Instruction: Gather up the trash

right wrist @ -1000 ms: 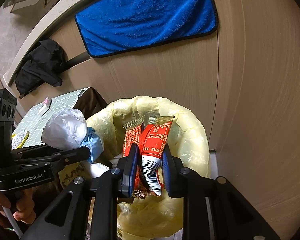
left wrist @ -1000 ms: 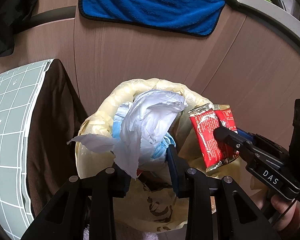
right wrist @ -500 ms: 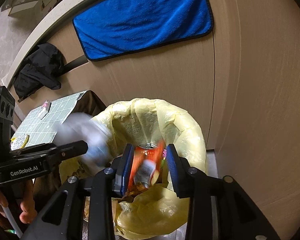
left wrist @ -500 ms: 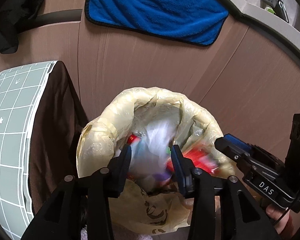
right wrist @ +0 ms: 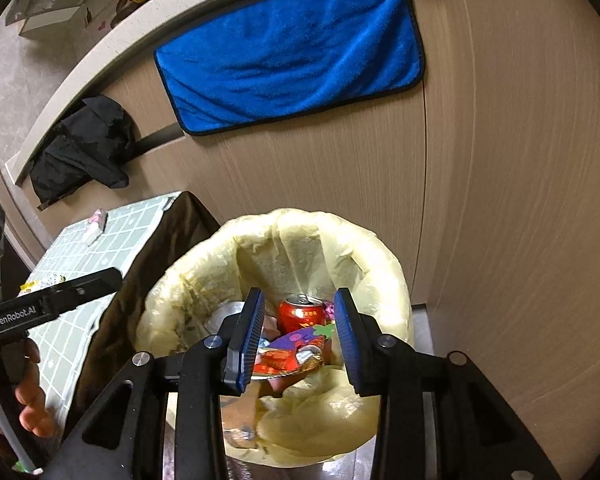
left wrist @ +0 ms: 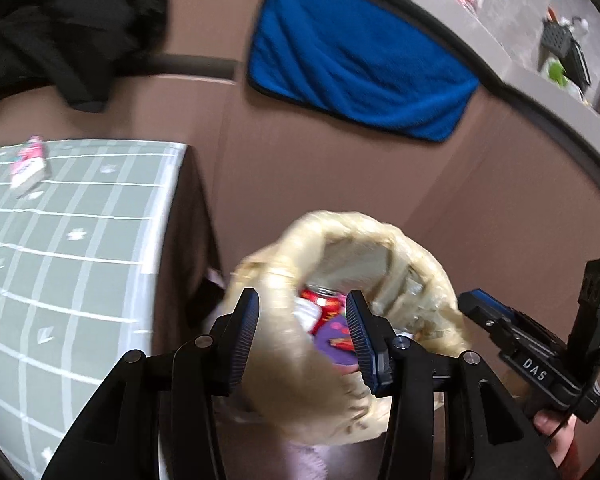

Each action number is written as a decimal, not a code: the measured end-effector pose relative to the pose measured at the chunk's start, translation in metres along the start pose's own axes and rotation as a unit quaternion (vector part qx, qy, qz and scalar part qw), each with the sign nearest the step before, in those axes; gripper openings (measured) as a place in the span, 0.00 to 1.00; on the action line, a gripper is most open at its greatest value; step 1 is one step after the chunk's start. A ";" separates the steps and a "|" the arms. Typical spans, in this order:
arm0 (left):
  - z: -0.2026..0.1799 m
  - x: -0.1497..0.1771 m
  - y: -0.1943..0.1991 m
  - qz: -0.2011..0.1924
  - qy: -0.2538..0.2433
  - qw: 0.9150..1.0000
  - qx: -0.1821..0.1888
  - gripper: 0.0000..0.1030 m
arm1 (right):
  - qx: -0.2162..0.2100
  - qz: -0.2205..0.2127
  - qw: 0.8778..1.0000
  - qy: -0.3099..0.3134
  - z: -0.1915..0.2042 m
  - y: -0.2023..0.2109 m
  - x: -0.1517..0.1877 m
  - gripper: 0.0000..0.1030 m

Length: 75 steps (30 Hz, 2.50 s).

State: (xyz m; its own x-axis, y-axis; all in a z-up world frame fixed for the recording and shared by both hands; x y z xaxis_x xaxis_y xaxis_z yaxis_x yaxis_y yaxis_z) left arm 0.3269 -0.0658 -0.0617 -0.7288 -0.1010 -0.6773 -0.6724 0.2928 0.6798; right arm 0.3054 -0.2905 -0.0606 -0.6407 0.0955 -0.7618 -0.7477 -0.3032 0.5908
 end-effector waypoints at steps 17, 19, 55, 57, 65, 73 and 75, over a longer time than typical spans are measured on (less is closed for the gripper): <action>0.155 0.015 0.116 -0.069 0.088 0.986 -0.126 0.45 | -0.106 -0.005 0.989 0.105 0.152 -0.012 -0.032 0.39; 0.175 0.017 0.133 -0.078 0.100 0.982 -0.137 0.45 | -0.124 -0.005 0.985 0.117 0.177 -0.016 -0.038 0.39; 0.379 0.047 0.178 -0.092 0.217 0.956 -0.176 0.45 | -0.126 0.097 0.921 0.357 0.415 -0.284 -0.053 0.46; 0.387 0.050 0.177 -0.086 0.222 0.953 -0.186 0.45 | -0.127 0.106 0.921 0.351 0.419 -0.301 -0.057 0.46; 0.401 0.052 0.172 -0.071 0.254 0.950 -0.169 0.45 | -0.144 0.181 0.914 0.334 0.420 -0.342 -0.055 0.47; 0.388 0.042 0.146 -0.048 0.260 0.956 -0.123 0.45 | -0.170 0.203 0.907 0.326 0.378 -0.273 -0.019 0.44; 0.383 0.041 0.140 -0.043 0.265 0.957 -0.112 0.45 | -0.177 0.213 0.907 0.318 0.363 -0.247 -0.005 0.44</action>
State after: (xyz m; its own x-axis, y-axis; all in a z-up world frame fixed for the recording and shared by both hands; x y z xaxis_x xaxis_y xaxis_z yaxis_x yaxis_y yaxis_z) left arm 0.2524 0.3349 -0.1015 -0.5933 -0.6007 -0.5358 -0.7001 0.0566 0.7118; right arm 0.4301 0.1285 -0.1059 -0.5429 -0.6337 -0.5511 -0.2814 -0.4810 0.8304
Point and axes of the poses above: each gripper's, at about its wrist camera, not at the fingertips, and y roughly against the way its jaws point, z to its left, x to its underside, the point moved 2 cm from there along -y, roughly the way its jaws point, and after that the axes turned 6 degrees about -x, right-handed, at the moved point
